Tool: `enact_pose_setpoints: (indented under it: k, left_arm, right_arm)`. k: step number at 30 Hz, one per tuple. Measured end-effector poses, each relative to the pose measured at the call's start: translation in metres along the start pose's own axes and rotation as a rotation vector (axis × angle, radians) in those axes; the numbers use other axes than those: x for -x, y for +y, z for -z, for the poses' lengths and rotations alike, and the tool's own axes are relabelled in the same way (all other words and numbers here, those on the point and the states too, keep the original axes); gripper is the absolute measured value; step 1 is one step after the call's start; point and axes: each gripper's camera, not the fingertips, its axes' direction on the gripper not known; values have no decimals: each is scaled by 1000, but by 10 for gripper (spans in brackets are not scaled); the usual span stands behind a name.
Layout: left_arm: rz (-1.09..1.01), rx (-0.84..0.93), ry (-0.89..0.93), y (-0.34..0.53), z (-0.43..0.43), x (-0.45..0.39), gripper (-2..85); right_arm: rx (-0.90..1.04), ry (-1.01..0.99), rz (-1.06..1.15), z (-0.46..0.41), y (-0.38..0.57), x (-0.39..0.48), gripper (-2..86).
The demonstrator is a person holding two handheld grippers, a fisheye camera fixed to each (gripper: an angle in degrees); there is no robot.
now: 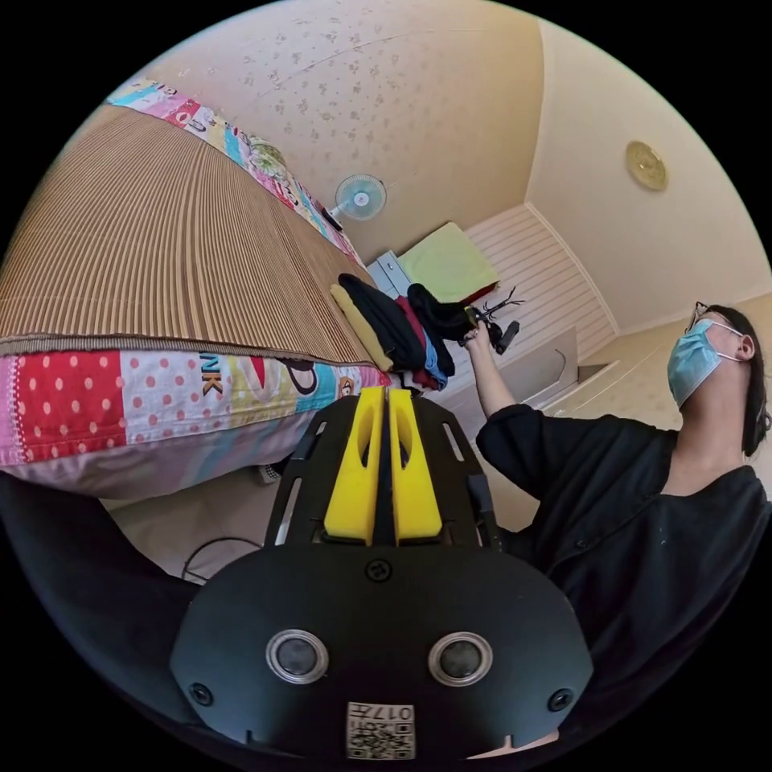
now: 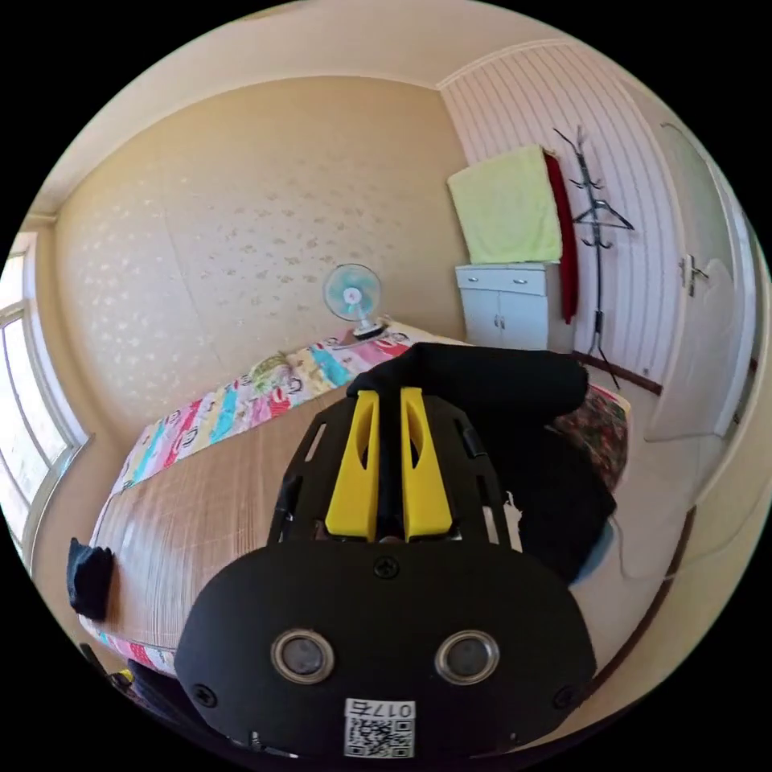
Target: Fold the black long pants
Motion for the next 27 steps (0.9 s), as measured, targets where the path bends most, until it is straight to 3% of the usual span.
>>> enact_pose_setpoints:
  k: [5, 10, 11, 15, 18, 23, 27]
  left_arm:
    - [-15, -35, -120, -6, 8, -20, -10]
    - [1, -86, -150, -8, 24, -28, -10]
    - [6, -91, -169, -8, 27, -29, -10]
    - [39, -93, -199, -9, 30, -25, -10]
    - [56, -89, -201, -12, 26, -19, -10]
    - [85, -56, -175, -25, 6, -6, -10]
    - [113, -29, -123, -47, -19, -1, -10]
  right_arm:
    - [93, -308, 460, -87, -20, 208, 35]
    - [254, -1042, 689, -123, 84, 374, 35]
    - [306, -1099, 711, -124, 115, 401, 36]
    - [516, -883, 905, -139, 231, 461, 44]
    - [607, -796, 957, -147, 309, 454, 51]
    - [558, -698, 625, -143, 297, 352, 37]
    - [552, -525, 143, -173, 276, 212, 71]
